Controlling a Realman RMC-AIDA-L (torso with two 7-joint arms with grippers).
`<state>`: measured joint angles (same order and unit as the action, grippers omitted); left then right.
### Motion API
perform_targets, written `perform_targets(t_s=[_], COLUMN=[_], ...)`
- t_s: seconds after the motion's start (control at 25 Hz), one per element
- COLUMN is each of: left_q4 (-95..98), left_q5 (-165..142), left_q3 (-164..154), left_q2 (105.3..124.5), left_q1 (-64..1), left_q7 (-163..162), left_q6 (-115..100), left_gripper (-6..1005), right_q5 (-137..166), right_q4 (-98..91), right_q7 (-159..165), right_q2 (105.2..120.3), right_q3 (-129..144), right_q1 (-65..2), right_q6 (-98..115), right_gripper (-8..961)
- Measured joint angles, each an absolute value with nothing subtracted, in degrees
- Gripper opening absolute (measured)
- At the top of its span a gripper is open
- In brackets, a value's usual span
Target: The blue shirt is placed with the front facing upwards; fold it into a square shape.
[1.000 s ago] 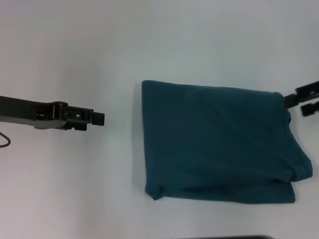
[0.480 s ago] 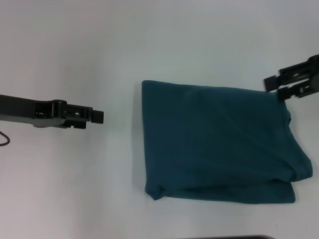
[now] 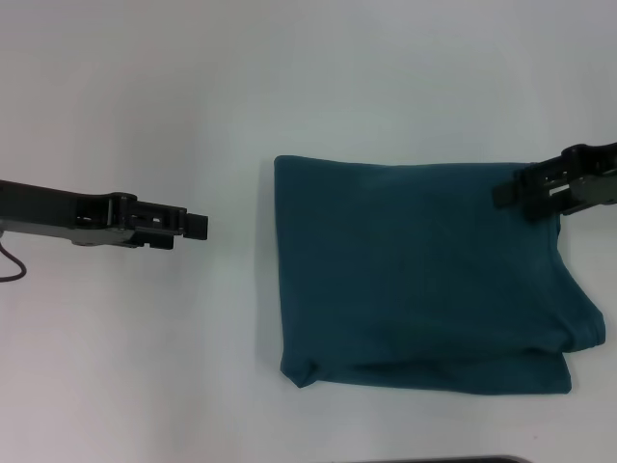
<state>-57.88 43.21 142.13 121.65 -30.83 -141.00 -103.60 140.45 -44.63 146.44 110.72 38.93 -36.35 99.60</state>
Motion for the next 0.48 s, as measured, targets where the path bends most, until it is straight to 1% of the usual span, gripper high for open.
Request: perform_targets(t_s=[0.28,0.48], left_q4=[-54.17,-51.53], left_q5=[42.73,42.44], left_q3=[140.77,136.34], left_q2=[121.49,122.56], left_q1=[-32.48,-33.1], left_q7=[-142.1,-144.48], left_q6=[-103.13,-98.82], left_gripper=[734,733], right_q5=[142.26,142.07], right_q4=[-44.27,-44.39], right_q7=[146.47,146.49], right_q2=[111.06,110.91], right_q3=[39.22,38.94], right_q1=[-37.11,-37.2], right_q6=[98.69,99.38], right_gripper=[807,807])
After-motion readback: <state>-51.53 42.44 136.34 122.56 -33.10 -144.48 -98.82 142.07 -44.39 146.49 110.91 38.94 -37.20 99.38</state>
